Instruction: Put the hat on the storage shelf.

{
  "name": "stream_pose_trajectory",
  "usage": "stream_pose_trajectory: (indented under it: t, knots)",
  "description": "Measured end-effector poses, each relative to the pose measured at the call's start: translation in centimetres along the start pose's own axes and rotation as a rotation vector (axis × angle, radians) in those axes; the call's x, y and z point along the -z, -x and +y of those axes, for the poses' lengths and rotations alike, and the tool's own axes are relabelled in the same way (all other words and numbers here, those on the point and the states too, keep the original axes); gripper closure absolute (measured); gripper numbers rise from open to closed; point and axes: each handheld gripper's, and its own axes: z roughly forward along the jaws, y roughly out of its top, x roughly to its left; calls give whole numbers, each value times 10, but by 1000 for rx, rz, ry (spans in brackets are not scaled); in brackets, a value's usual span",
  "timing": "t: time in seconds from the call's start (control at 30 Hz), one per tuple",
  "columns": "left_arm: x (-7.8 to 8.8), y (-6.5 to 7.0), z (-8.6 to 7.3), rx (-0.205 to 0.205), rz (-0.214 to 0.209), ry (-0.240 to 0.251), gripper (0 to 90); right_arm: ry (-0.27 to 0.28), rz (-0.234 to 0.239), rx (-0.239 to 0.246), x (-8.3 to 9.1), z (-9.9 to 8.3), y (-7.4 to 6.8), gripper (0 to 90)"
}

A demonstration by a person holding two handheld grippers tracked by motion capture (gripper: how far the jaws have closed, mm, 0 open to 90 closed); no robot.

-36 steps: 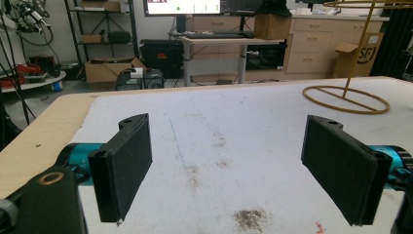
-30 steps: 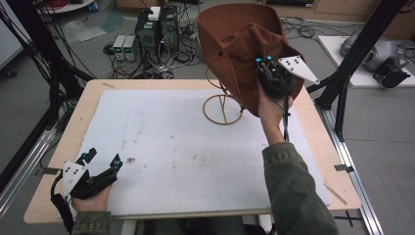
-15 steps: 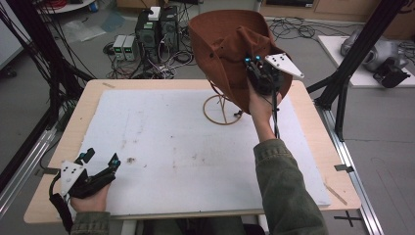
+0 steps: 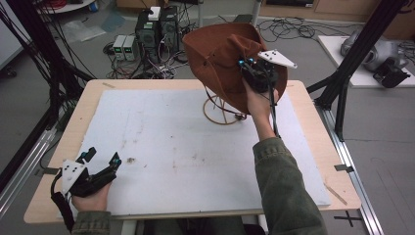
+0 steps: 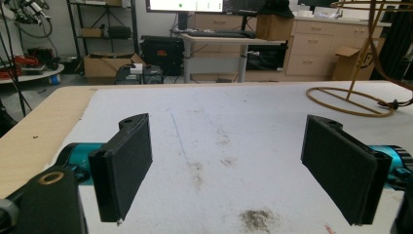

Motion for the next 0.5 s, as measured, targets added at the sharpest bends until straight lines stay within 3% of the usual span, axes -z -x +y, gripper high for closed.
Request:
stream_pose_trajectory:
  t: [0.5]
  knots:
    - [0,0,0,7,-4,5,192,-38,-24,36,-6,-3,-1,832]
